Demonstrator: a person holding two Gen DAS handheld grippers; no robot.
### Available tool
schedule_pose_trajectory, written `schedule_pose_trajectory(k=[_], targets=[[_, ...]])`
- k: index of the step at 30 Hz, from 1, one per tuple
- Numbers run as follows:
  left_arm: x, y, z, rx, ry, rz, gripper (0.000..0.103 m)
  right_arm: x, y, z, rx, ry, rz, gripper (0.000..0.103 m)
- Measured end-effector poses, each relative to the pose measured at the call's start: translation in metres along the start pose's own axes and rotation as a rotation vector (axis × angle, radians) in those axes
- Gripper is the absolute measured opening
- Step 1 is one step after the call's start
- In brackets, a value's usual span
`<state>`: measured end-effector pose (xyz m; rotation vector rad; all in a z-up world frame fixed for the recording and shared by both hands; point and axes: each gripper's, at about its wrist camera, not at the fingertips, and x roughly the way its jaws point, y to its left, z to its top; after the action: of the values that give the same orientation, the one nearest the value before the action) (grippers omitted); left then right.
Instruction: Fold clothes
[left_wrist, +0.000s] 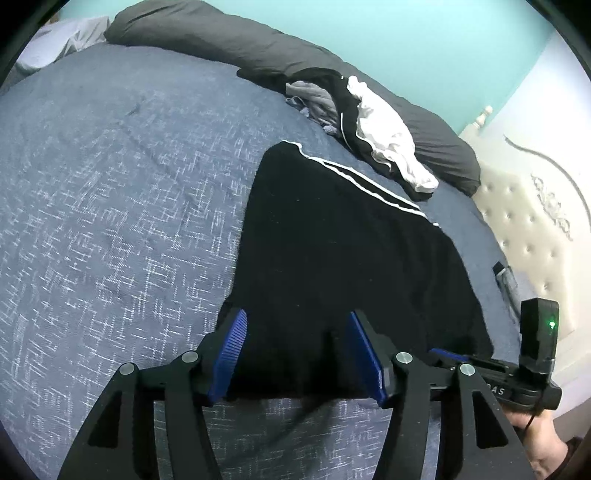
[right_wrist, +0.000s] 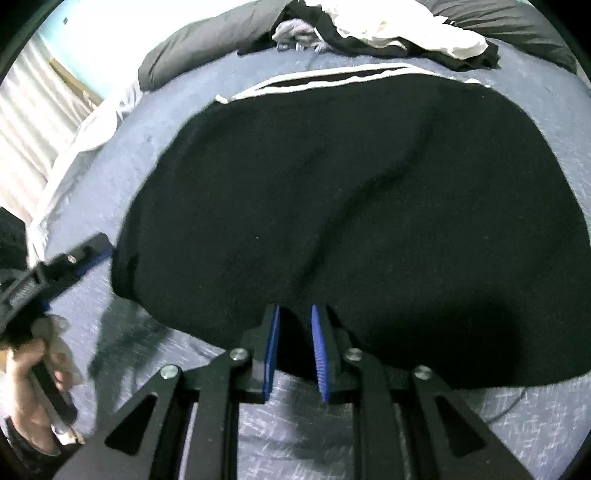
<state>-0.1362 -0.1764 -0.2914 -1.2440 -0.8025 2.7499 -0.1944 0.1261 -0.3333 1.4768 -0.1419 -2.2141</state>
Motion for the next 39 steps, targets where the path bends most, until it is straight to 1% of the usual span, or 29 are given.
schedule_pose_trajectory(k=[2, 5, 7, 11, 13, 15, 17, 19, 23, 25, 27, 30, 32, 34, 39], targets=[[-0.001, 0.001, 0.001, -0.005, -0.002, -0.001, 0.062, 0.003, 0.003, -0.003, -0.016, 0.018, -0.005, 0.017], [-0.003, 0.003, 0.002, -0.011, -0.006, 0.001, 0.063, 0.01, 0.01, -0.011, -0.068, 0.056, -0.04, 0.017], [-0.003, 0.004, 0.001, -0.017, -0.006, 0.002, 0.063, 0.002, 0.008, -0.011, -0.058, 0.039, -0.035, 0.017], [-0.004, 0.006, 0.0, -0.026, -0.006, 0.003, 0.063, -0.012, 0.011, 0.003, -0.041, -0.023, -0.015, 0.017], [-0.004, 0.006, 0.0, -0.025, -0.005, 0.003, 0.064, -0.005, 0.012, 0.008, -0.039, -0.01, -0.016, 0.017], [-0.005, 0.006, 0.0, -0.027, -0.004, -0.001, 0.065, 0.009, 0.011, 0.009, -0.03, 0.027, -0.028, 0.017], [-0.006, 0.007, 0.001, -0.031, -0.008, -0.003, 0.066, 0.025, 0.01, 0.001, -0.025, 0.053, -0.036, 0.017], [-0.007, 0.008, 0.001, -0.034, -0.01, -0.003, 0.066, 0.026, 0.007, -0.004, -0.02, 0.032, -0.033, 0.015], [-0.008, 0.009, 0.001, -0.038, -0.01, -0.004, 0.066, 0.017, 0.005, -0.004, 0.015, 0.03, -0.031, 0.014], [-0.008, 0.008, 0.001, -0.036, -0.01, -0.003, 0.066, 0.01, 0.008, -0.008, 0.0, 0.023, -0.053, 0.014], [-0.008, 0.008, 0.001, -0.037, -0.008, -0.002, 0.066, 0.013, 0.008, -0.014, -0.01, 0.038, -0.066, 0.014], [-0.009, 0.008, 0.001, -0.038, -0.008, -0.003, 0.066, 0.015, 0.007, -0.02, -0.006, 0.041, -0.067, 0.014], [-0.009, 0.008, 0.001, -0.035, -0.008, 0.001, 0.066, 0.007, 0.01, -0.018, 0.001, 0.034, -0.074, 0.014], [-0.009, 0.009, 0.001, -0.037, -0.007, 0.004, 0.067, 0.0, 0.013, -0.023, -0.015, 0.03, -0.081, 0.014], [-0.009, 0.012, 0.001, -0.045, -0.01, 0.015, 0.067, 0.01, 0.007, -0.032, -0.022, 0.055, -0.093, 0.014]])
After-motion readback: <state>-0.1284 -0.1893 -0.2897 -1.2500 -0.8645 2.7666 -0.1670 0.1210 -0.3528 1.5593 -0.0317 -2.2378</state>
